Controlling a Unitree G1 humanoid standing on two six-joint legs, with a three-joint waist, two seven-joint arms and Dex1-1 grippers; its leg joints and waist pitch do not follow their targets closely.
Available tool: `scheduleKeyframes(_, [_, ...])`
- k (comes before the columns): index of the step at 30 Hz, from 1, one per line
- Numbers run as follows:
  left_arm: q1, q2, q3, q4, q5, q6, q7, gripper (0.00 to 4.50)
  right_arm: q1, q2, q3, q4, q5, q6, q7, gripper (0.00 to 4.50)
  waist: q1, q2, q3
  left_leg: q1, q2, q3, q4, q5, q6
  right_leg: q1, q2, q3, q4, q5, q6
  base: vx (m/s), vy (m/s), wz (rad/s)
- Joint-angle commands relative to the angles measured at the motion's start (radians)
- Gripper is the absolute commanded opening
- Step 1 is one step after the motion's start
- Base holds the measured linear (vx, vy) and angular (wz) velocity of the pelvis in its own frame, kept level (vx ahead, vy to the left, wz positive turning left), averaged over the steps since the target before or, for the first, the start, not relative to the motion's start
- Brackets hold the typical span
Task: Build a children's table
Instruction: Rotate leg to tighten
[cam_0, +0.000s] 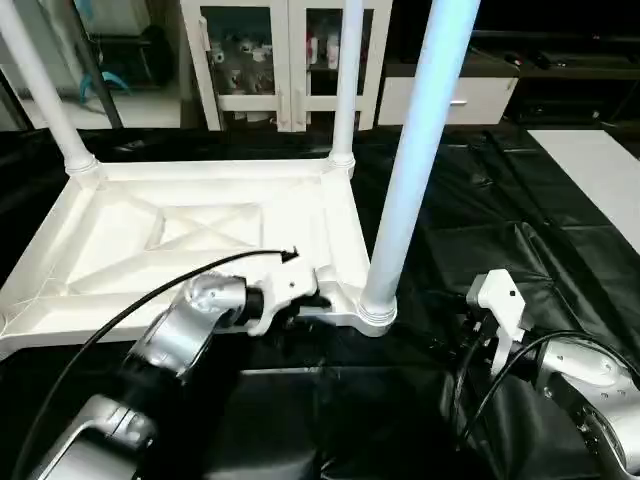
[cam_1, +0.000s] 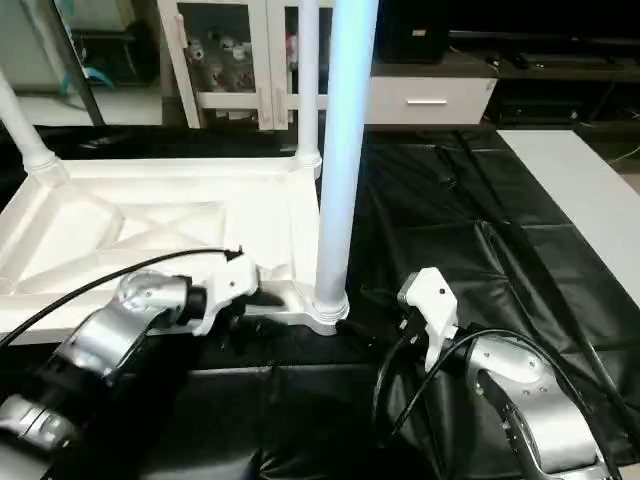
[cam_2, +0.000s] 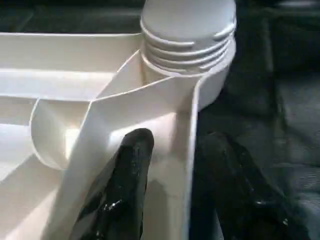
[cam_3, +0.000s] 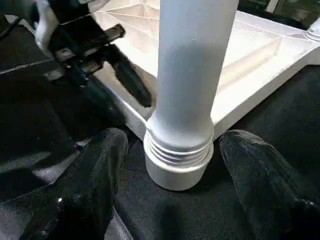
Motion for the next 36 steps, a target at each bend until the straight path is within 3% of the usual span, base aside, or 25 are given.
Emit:
scheduleKeyframes(1, [-0.029, 0.003, -0.029, 0.049, 0.043, -0.004, 0.015, 1.62, -0.006, -0.011, -0.008, -0.027, 0.003, 0.008, -0.002, 3.35, -0.005, -0.01, -0.055, 0.015, 0.09, -0.043, -0.071, -0.11, 0.06, 0.037, -0.108, 0.071, -0.074, 0.019, -0.217, 0.0, 0.0, 0.0])
scheduleKeyframes(3, [-0.038, 0.007, -0.037, 0.059, 0.057, -0.007, 0.014, 1.62, -0.008, -0.011, -0.008, -0.026, 0.003, 0.008, -0.001, 3.35, -0.004, -0.008, -0.053, 0.016, 0.09, -0.042, -0.071, -0.125, 0.059, 0.035, -0.11, 0.072, -0.079, -0.011, -0.213, 0.0, 0.0, 0.0])
scheduleKeyframes(9, [-0.051, 0.062, -0.092, 0.06, 0.093, 0.009, -0.085, 1.0, -0.016, -0.018, -0.01, -0.019, 0.002, 0.007, 0.008, 3.35, -0.007, -0.008, -0.048, 0.014, 0.09, -0.044, -0.081, -0.168, 0.033, 0.035, -0.112, 0.072, -0.089, -0.124, -0.186, 0.0, 0.0, 0.0])
scheduleKeyframes(15, [-0.053, 0.07, -0.074, 0.059, 0.08, 0.034, -0.082, 0.66, -0.024, -0.018, -0.01, -0.013, 0.002, 0.005, 0.011, 3.35, -0.013, -0.009, -0.051, 0.014, 0.09, -0.042, -0.077, -0.149, 0.037, 0.033, -0.112, 0.073, -0.084, -0.08, -0.207, 0.0, 0.0, 0.0])
scheduleKeyframes(17, [-0.054, 0.063, -0.062, 0.07, 0.07, 0.033, -0.077, 0.29, -0.025, -0.016, -0.009, -0.012, 0.002, 0.004, 0.011, 3.35, -0.012, -0.01, -0.051, 0.014, 0.089, -0.041, -0.076, -0.146, 0.043, 0.032, -0.112, 0.072, -0.085, -0.079, -0.21, 0.0, 0.0, 0.0])
scheduleKeyframes(24, [-0.04, 0.042, -0.053, 0.061, 0.042, 0.051, -0.098, 0.09, -0.027, -0.014, -0.003, -0.011, 0.003, 0.003, 0.013, 3.35, -0.012, -0.01, -0.05, 0.014, 0.09, -0.041, -0.078, -0.154, 0.043, 0.031, -0.112, 0.073, -0.088, -0.11, -0.203, 0.0, 0.0, 0.0])
scheduleKeyframes(28, [-0.015, 0.065, -0.075, 0.066, 0.074, 0.041, -0.088, 0.09, -0.028, -0.013, -0.001, -0.011, 0.001, 0.002, 0.012, 3.35, -0.013, -0.01, -0.051, 0.012, 0.09, -0.041, -0.077, -0.133, 0.054, 0.031, -0.111, 0.072, -0.083, -0.062, -0.208, 0.0, 0.0, 0.0])
scheduleKeyframes(31, [0.032, 0.095, -0.067, 0.035, 0.079, 0.061, -0.075, 0.09, -0.04, -0.002, -0.001, 0.0, -0.008, -0.006, -0.003, 3.35, -0.017, -0.012, -0.049, 0.01, 0.089, -0.041, -0.078, -0.142, 0.056, 0.033, -0.113, 0.072, -0.085, -0.093, -0.204, 0.0, 0.0, 0.0])
scheduleKeyframes(32, [0.05, 0.105, -0.059, 0.021, 0.075, 0.07, -0.073, 0.09, -0.043, 0.002, -0.002, 0.003, -0.01, -0.008, -0.008, 3.35, -0.022, -0.016, -0.049, 0.009, 0.088, -0.041, -0.078, -0.143, 0.057, 0.033, -0.112, 0.071, -0.087, -0.107, -0.202, 0.0, 0.0, 0.0])
scheduleKeyframes(34, [0.105, 0.131, -0.02, -0.027, 0.053, 0.107, -0.057, 0.09, -0.051, 0.014, -0.005, 0.012, -0.015, -0.014, -0.025, 3.35, -0.032, -0.014, -0.048, 0.003, 0.087, -0.043, -0.081, -0.139, 0.057, 0.035, -0.11, 0.069, -0.086, -0.123, -0.197, 0.0, 0.0, 0.0])
scheduleKeyframes(35, [0.134, 0.148, 0.0, -0.057, 0.044, 0.13, -0.052, 0.09, -0.054, 0.019, -0.007, 0.016, -0.017, -0.014, -0.033, 3.35, -0.034, -0.019, -0.048, 0.004, 0.087, -0.042, -0.081, -0.141, 0.058, 0.034, -0.11, 0.069, -0.087, -0.132, -0.193, 0.0, 0.0, 0.0])
scheduleKeyframes(36, [0.16, 0.166, 0.02, -0.086, 0.037, 0.154, -0.044, 0.09, -0.059, 0.023, -0.008, 0.023, -0.022, -0.013, -0.044, 3.35, -0.036, -0.016, -0.049, 0.006, 0.089, -0.043, -0.081, -0.142, 0.055, 0.034, -0.112, 0.07, -0.085, -0.134, -0.196, 0.0, 0.0, 0.0])
